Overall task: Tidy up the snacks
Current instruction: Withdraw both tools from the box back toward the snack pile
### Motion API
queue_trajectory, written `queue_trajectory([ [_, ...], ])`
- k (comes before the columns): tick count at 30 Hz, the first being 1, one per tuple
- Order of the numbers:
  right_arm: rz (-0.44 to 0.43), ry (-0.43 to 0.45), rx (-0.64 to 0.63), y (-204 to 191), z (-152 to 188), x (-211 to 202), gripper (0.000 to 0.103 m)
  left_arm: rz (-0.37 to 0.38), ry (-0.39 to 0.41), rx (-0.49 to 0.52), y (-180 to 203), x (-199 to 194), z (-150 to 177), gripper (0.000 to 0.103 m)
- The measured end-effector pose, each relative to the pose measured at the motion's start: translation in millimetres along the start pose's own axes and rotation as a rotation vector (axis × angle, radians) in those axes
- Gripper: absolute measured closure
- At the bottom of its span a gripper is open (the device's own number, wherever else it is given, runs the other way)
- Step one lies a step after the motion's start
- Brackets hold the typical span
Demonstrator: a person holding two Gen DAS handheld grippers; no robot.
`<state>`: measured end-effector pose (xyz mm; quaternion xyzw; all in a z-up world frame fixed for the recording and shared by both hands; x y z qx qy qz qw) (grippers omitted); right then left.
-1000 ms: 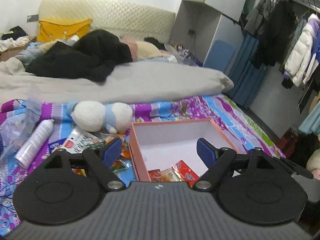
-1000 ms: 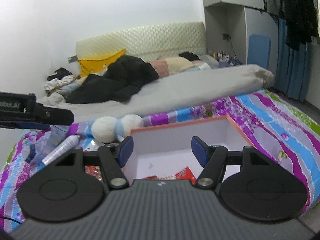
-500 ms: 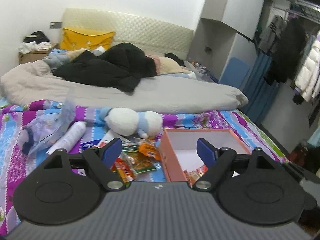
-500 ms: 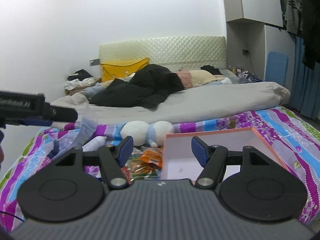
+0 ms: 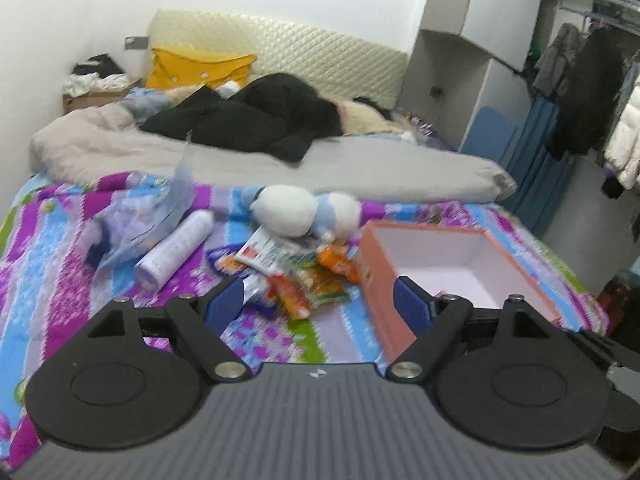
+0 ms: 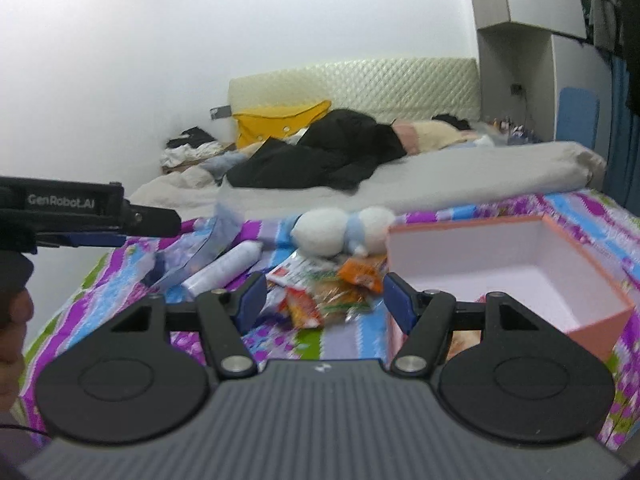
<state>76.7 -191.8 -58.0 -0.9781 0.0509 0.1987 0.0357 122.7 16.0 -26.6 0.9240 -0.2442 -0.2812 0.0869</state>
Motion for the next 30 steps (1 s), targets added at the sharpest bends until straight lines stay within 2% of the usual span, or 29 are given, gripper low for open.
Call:
queue_trajectory([
  [7,0.01,-0.006,-0.025,-12,21,-11,0.036,-0.028,-0.006,-0.031,-15,-16,35,0.018],
  [13,0.028,-0.02,-0.052,-19,35,-8,0.036,-0.03,-0.04,-0.065,-30,-11,59,0.018],
  [24,0.047,-0.037,-0.056,-34,51,21,0.036,-0.034,-0.088,-0.103,-69,20,69,0.018],
  [30,0.048,-0.042,-0.076,-43,50,49,0.036,-0.041,-0.095,-0.134,-92,51,68,0.018],
])
Point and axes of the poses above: each gripper's, at about its wrist camera, not at the fingertips, and x roughly the way its jaws point, y to its right, z to its underside, the point moved 3 cm from there along x, roughly the way its jaws point, and after that the axes turned 11 degrees about z, right-handed, at the moved point
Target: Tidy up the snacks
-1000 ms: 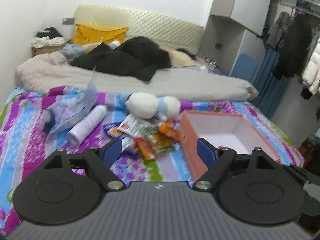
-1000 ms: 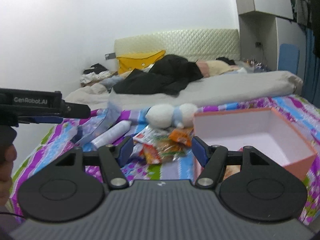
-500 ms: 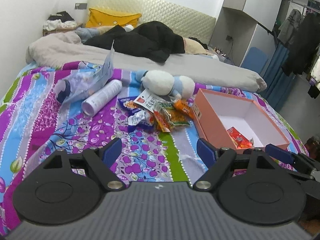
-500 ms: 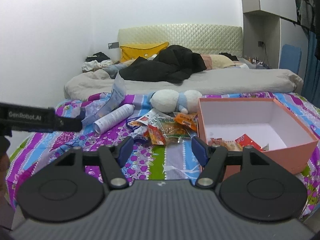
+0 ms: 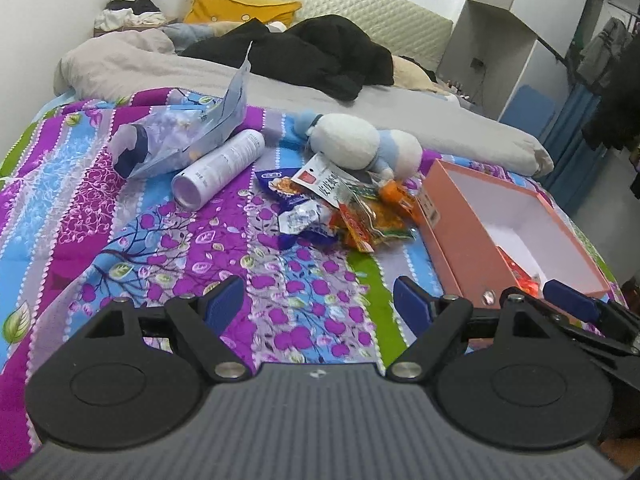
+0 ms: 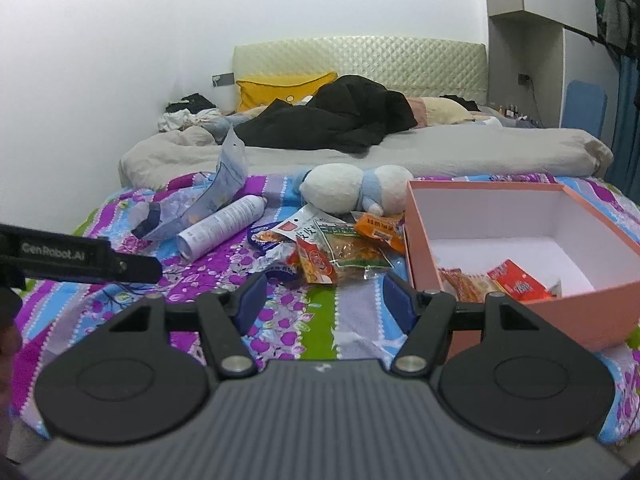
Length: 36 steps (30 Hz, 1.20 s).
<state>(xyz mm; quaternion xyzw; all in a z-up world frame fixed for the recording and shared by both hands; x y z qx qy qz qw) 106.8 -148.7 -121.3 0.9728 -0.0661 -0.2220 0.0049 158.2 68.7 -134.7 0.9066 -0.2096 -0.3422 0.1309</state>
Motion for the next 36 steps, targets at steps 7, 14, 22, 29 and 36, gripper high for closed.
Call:
queue_trajectory([
  [7,0.005,-0.021,-0.021,-13,5,45,0.036,0.003,-0.015,-0.001,-26,44,-7,0.018],
  [14,-0.014,-0.045,-0.066,-30,17,76,0.037,-0.027,-0.016,-0.051,-59,97,-2,0.018],
  [22,-0.013,-0.11,-0.136,-44,35,135,0.038,0.006,-0.028,-0.088,-78,156,-9,0.018],
  [29,0.082,-0.094,-0.212,-40,37,179,0.038,0.044,-0.068,-0.078,-94,208,-27,0.018],
  [36,0.17,-0.055,-0.406,-50,37,208,0.046,0.054,-0.068,-0.066,-95,241,-43,0.018],
])
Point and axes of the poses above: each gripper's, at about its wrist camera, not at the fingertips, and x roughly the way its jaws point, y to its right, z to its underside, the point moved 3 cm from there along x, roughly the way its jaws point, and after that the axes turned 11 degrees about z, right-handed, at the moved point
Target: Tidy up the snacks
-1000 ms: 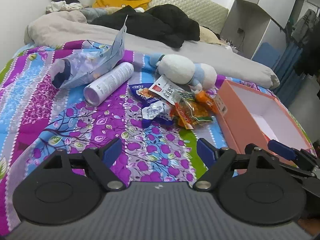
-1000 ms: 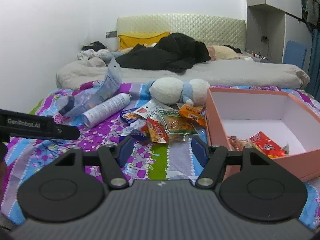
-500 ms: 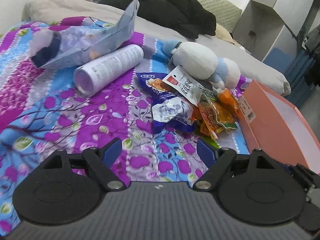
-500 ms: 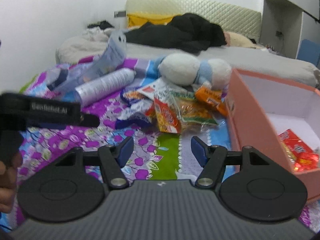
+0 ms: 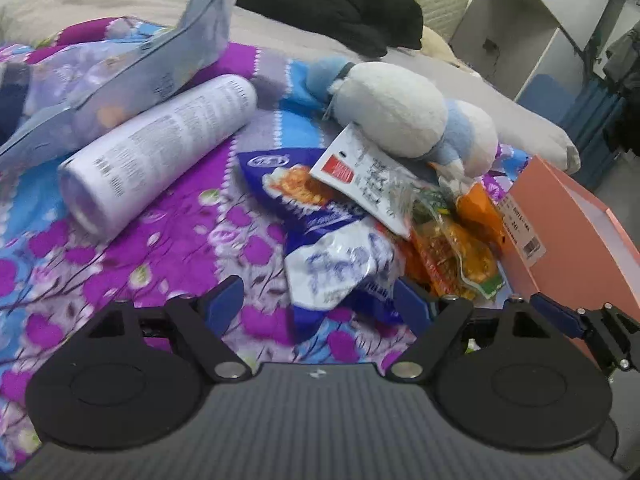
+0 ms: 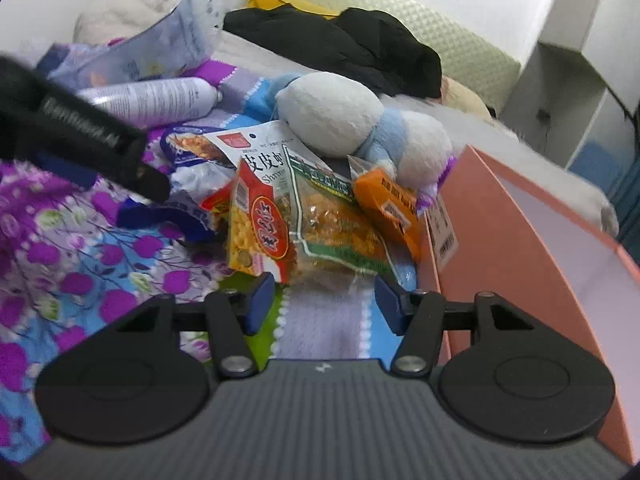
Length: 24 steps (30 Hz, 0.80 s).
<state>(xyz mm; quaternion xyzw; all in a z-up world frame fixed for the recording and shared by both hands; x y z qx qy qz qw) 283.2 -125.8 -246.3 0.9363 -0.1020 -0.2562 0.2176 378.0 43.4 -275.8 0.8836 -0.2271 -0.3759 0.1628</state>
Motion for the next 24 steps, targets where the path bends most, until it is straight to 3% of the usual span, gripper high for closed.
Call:
queue_trajectory([
  [8,0.017,0.049,-0.095,-9,-2,15,0.061,0.031,-0.023,0.015,3,34,-7,0.018],
  [11,0.018,0.053,-0.116,-12,-1,20,0.073,0.032,-0.025,0.04,4,44,-7,0.017],
  [14,0.023,0.064,-0.122,-13,-1,23,0.074,0.04,-0.021,0.042,4,48,-8,0.017],
  [24,0.049,0.082,-0.126,-13,-1,13,0.088,0.076,0.016,0.003,0,32,-2,0.045],
])
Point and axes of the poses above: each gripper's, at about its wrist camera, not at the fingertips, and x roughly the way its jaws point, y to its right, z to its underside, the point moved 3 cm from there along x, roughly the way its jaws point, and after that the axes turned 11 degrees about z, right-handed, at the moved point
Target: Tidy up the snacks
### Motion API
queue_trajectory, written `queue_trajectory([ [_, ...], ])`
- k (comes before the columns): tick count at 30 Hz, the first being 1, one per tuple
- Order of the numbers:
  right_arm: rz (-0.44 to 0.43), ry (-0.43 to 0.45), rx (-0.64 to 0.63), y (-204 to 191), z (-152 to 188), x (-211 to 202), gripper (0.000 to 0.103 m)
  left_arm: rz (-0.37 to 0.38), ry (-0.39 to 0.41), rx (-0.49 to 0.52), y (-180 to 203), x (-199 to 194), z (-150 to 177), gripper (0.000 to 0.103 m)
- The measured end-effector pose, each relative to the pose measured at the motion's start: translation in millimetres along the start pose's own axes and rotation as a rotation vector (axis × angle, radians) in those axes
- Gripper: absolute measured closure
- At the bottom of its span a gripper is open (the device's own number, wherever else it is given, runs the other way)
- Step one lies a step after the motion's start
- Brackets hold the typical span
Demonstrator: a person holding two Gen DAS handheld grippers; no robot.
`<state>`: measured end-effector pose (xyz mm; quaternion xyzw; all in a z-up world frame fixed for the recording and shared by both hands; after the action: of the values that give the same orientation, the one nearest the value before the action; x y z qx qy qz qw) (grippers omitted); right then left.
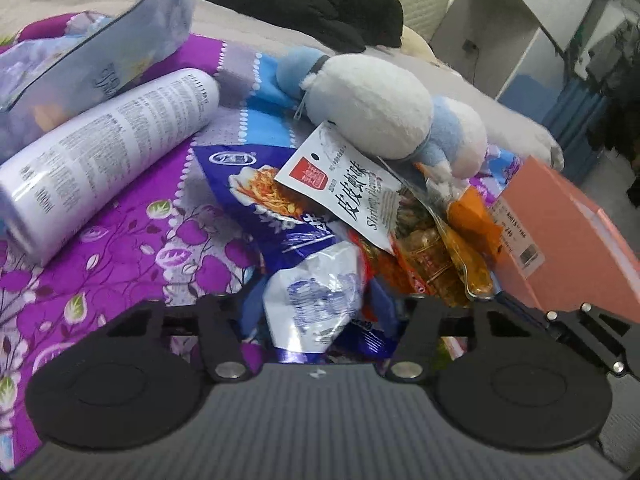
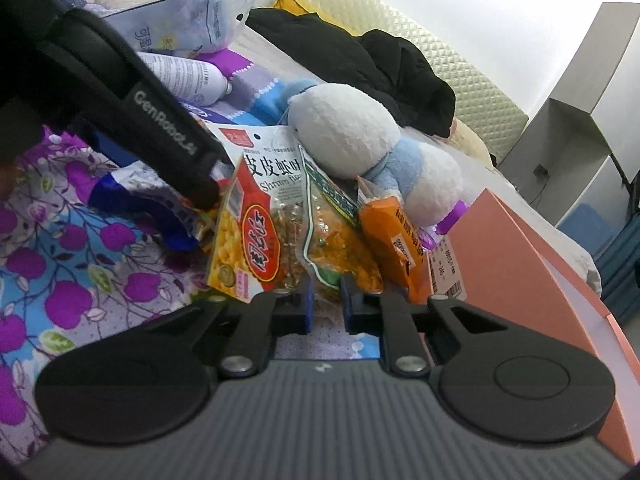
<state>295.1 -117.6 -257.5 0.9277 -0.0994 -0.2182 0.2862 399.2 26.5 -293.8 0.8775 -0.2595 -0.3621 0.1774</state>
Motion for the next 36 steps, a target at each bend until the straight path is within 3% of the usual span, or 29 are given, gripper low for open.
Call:
queue_trajectory([
  [10,0.01,0.03,-0.022,8,-1,-36,0.094,0.016,0.032,-0.095,-2,-47,10,0.076],
  [20,-0.02,0.034,-0.057,13,11,-89,0.094,-0.002,0.054,-0.177,3,-112,42,0.083],
  [25,-0.041,0.027,-0.08,14,20,-118,0.094,-0.006,0.046,-0.219,5,-144,64,0.094],
  [36,-0.107,0.033,-0.172,8,40,-185,0.094,-0.022,0.045,-0.281,15,-208,108,0.097],
])
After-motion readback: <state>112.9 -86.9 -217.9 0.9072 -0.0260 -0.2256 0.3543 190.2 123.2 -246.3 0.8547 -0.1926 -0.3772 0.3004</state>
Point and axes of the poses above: each gripper's, at about its wrist camera, not at the fingertips, and x roughly the way its jaws point, y to its right, z to its underside, the point moved 3 cm from there along x, roughly the way its jaws point, and after that the axes turned 11 degrees about z, right-handed, at the moved point
